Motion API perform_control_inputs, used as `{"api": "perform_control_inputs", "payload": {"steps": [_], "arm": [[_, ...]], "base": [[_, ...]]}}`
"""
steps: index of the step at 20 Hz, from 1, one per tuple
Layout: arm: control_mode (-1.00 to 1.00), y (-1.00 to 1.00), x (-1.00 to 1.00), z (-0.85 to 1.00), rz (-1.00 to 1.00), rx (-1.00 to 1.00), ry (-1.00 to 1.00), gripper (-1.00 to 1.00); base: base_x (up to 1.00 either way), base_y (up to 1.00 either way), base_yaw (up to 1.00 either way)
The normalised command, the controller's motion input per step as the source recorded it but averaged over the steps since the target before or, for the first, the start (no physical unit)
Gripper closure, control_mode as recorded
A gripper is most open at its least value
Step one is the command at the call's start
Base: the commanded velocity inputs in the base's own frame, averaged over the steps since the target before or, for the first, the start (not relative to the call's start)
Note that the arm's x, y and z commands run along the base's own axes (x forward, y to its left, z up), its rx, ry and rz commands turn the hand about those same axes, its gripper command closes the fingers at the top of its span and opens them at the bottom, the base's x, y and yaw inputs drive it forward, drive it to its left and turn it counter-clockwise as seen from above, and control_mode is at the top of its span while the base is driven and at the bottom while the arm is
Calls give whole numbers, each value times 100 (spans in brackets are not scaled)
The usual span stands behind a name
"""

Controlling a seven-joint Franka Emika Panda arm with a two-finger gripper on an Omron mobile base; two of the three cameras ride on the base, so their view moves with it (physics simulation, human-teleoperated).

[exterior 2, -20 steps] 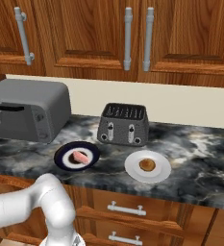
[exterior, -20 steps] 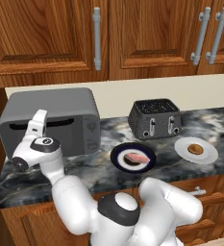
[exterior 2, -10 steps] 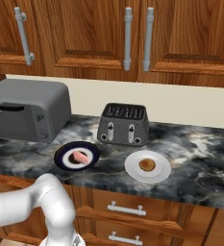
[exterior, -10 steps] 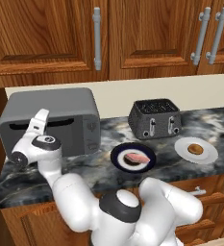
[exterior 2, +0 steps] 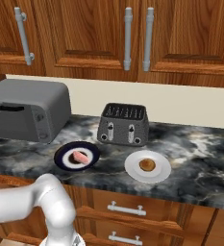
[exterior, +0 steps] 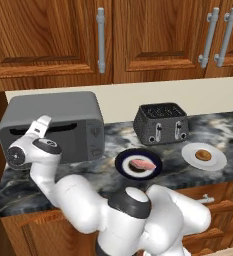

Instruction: Open the toaster oven door. Place the bread on the top rack in the toaster oven and place the steak on the bottom rack.

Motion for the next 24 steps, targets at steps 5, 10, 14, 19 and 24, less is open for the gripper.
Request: {"api": "perform_control_inputs", "payload": {"steps": [5, 10, 14, 19, 24], "arm": [[-100, 42, -9, -56, 0, 9, 28, 100], [-100, 46, -11, -69, 0, 8, 28, 100], [-100, 42, -9, -97, 0, 5, 26, 100], [-100, 43, -2, -100, 0, 2, 26, 100], [-100, 31, -16, -100, 0, 3, 26, 100]], "base": [[0, 0, 0], [0, 0, 0], [0, 0, 0], [0, 0, 0], [0, 0, 0]]}}
